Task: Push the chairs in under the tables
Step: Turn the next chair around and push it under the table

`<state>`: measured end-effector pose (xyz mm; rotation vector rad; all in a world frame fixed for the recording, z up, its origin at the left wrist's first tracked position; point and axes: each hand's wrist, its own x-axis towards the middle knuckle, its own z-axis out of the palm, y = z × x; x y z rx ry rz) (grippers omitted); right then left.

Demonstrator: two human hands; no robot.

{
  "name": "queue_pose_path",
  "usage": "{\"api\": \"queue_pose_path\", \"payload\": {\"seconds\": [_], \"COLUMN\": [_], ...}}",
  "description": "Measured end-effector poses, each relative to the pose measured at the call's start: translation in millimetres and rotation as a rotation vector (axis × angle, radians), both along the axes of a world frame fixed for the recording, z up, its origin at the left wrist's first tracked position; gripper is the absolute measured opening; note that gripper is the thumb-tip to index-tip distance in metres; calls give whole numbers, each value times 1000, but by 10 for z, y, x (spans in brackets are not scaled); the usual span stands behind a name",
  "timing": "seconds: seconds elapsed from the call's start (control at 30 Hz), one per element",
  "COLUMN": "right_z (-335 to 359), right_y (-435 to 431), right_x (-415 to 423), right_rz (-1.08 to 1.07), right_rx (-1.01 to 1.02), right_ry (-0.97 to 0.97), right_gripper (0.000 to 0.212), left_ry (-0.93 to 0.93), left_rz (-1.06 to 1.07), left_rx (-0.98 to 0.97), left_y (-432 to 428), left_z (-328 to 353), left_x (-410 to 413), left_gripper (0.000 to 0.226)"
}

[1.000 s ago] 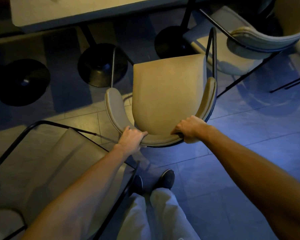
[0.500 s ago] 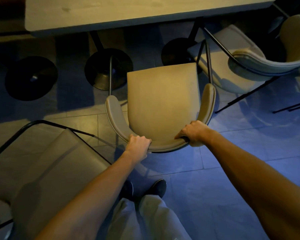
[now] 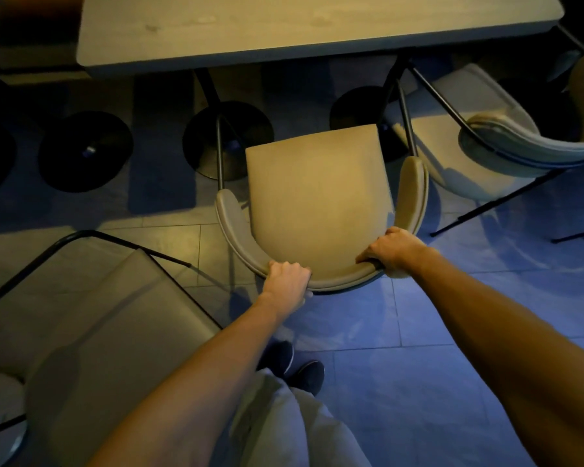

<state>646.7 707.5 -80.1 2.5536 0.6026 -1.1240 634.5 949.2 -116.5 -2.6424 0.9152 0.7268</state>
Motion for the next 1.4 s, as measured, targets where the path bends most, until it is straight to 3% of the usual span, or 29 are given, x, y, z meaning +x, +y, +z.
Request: {"api": "queue_pose_path", "payload": {"seconds": [0.27, 0.5, 0.77, 0.93, 1.03, 1.13, 1.23, 1.3, 1.4], "right_z": [-174, -214, -277, -283, -262, -216, -144, -113, -99], "right_y": [-412, -701, -800, -732, -735, -738, -699, -653, -575], "right_x": [-39, -44, -16, -26, -86, -151, -248, -302, -331], "right_rz": [-101, -167, -192, -257, -317, -447, -846, -1088, -1328], "right_rx": [-17, -23, -68, -106, -83, -34, 201, 330, 351], "right_ry": [-68, -94, -86, -126, -187, -234, -448, -603, -681], "right_gripper": [49, 41, 45, 40, 39, 44, 44, 41, 53], "left_ry": [-10, 61, 95, 189, 216, 41, -174, -178, 46], "left_rz": [-63, -150, -252, -225, -31, 147, 444, 746, 1237], "left_rx": [-32, -177, -102, -163, -272, -416, -604, -646, -655], "left_y": [-411, -457, -450, -372, -300, -161, -23, 1, 12], "left_z": [-3, -135, -158, -75, 125, 206, 241, 299, 254], "left_x": [91, 438, 711, 729, 817, 928, 941, 904, 866], "left_gripper": [26, 53, 62, 97, 89, 53, 28, 33, 65]}}
